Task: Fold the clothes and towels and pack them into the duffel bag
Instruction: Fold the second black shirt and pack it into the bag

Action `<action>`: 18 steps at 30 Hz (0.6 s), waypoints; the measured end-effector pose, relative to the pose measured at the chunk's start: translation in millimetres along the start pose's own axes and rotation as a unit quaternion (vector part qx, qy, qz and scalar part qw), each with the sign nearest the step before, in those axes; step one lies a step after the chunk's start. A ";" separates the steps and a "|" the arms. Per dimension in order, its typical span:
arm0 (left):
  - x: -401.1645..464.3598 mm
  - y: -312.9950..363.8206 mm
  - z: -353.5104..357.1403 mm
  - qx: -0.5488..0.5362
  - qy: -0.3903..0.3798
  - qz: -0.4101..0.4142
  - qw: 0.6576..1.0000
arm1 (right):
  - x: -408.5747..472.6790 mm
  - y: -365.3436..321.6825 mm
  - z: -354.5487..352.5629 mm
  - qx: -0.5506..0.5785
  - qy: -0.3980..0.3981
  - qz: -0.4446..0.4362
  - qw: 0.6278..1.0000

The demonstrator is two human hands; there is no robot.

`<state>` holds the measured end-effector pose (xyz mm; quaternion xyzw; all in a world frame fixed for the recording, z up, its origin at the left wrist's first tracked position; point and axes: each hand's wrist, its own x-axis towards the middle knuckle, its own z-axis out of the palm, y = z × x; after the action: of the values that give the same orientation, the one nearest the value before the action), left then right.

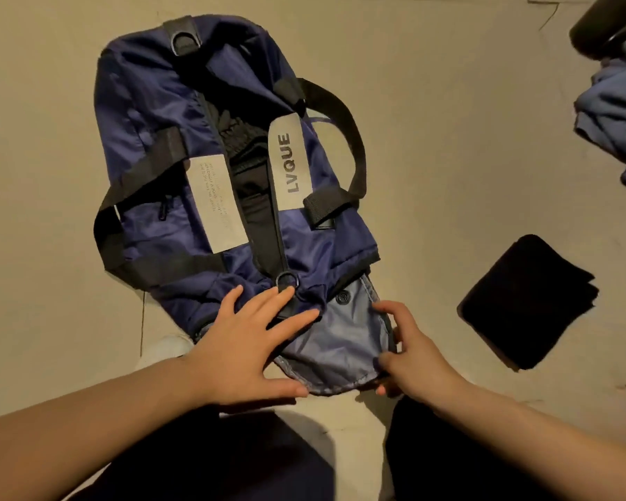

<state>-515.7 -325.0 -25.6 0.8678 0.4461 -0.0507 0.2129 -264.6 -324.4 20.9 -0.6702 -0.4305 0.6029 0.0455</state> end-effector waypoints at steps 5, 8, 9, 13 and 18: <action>-6.8 -18.7 -19.1 -0.100 0.190 -0.017 0.977 | -1.1 17.6 -11.6 -0.239 0.100 -0.126 0.958; 9.8 -45.9 -32.1 -0.121 0.285 -0.240 0.920 | 17.8 -10.1 -26.2 -0.254 0.171 -0.185 0.934; 15.7 -56.3 -34.7 -0.144 0.271 -0.303 0.902 | 27.6 -20.8 -28.2 -0.244 0.175 -0.196 0.933; 37.7 -82.4 -31.7 -0.200 0.130 -0.345 0.908 | 71.7 -53.6 -14.8 -0.207 0.134 -0.194 0.949; 59.2 -87.1 -29.7 -0.151 0.057 -0.285 0.945 | 98.9 -57.2 7.5 -0.284 0.159 -0.138 0.935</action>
<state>-552.7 -223.6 -43.4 0.6637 0.6886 0.0087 0.2922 -310.5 -229.6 -24.0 -0.6762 -0.6592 0.3290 0.0038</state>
